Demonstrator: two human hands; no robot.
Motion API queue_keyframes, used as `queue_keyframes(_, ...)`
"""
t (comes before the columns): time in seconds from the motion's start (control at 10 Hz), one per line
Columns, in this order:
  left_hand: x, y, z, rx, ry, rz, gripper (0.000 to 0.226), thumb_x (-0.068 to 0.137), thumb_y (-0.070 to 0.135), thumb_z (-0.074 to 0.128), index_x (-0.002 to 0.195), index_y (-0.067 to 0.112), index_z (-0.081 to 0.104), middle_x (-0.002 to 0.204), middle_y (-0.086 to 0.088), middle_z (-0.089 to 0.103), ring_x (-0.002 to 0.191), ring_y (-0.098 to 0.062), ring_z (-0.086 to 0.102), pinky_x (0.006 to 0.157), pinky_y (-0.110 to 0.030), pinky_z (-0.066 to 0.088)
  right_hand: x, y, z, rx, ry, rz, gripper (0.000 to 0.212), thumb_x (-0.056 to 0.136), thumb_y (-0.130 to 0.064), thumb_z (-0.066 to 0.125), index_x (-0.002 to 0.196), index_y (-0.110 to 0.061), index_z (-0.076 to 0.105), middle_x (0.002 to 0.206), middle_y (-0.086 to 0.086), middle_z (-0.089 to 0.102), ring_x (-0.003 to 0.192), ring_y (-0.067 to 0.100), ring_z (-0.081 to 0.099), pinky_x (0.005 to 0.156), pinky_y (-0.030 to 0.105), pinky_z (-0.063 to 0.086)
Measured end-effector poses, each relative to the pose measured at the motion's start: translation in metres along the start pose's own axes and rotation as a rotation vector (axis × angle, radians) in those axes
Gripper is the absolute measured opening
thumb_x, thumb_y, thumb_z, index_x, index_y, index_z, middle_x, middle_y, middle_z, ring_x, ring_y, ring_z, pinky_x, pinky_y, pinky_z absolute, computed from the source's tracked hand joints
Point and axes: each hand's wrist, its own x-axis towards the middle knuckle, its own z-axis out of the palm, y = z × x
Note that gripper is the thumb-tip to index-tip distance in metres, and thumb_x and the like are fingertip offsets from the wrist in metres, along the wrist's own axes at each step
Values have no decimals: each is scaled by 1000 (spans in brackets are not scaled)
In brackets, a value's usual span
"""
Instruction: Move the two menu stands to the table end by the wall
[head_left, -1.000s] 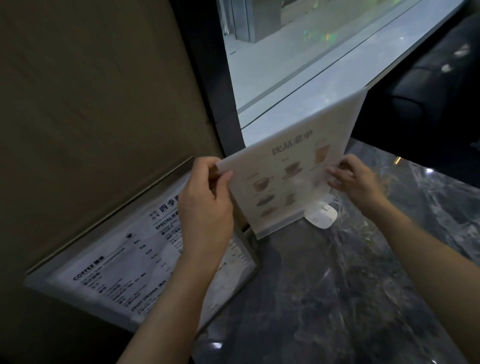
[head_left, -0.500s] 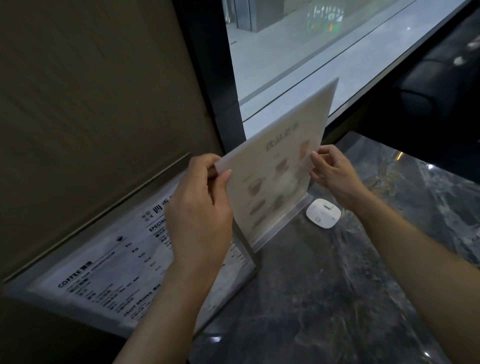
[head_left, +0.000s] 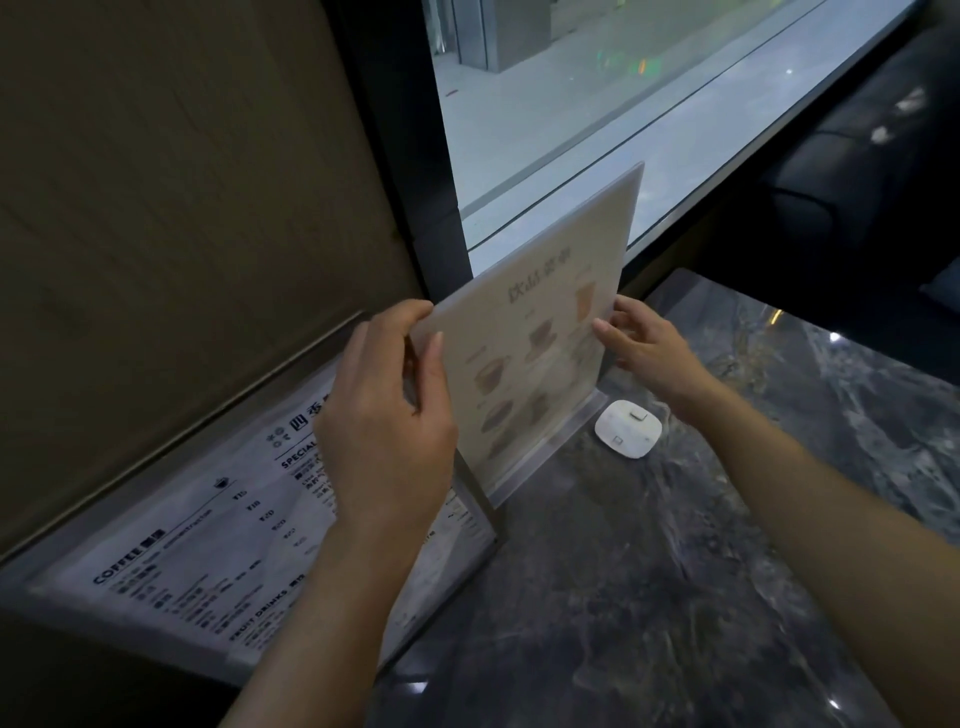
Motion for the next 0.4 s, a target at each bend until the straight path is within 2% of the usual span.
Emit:
queue_keyframes(0.1,0,1,0,8,-21,-13,18,91,18,52,109,14,52,94,8,48,79,-2,45,55,-43,54,-3,-7,-5,-69,-20,-19,35,87,-36,55,121,-30,50,101,-16,63,86,-7,63,60,8,47)
queue_keyframes(0.2,1,3,-3,21,-36,-24,18,91,20,51,109,14,53,94,6,50,80,1,43,58,-39,53,-3,-10,-12,-134,8,-21,47,85,-40,57,129,-31,44,117,-6,60,104,7,59,81,24,47)
queue_keyframes(0.3,3,8,-6,20,0,13,18,92,19,51,108,12,56,101,-5,58,84,0,44,62,-29,46,-8,-23,-17,-255,66,-30,55,84,-41,57,134,-26,39,129,5,53,115,18,53,94,37,46)
queue_keyframes(0.4,4,17,-10,55,58,97,20,91,16,52,110,9,57,110,-12,61,96,-12,53,75,-25,42,-15,-38,-23,-359,154,-96,55,85,-38,57,134,-22,38,128,6,53,110,17,52,84,28,45)
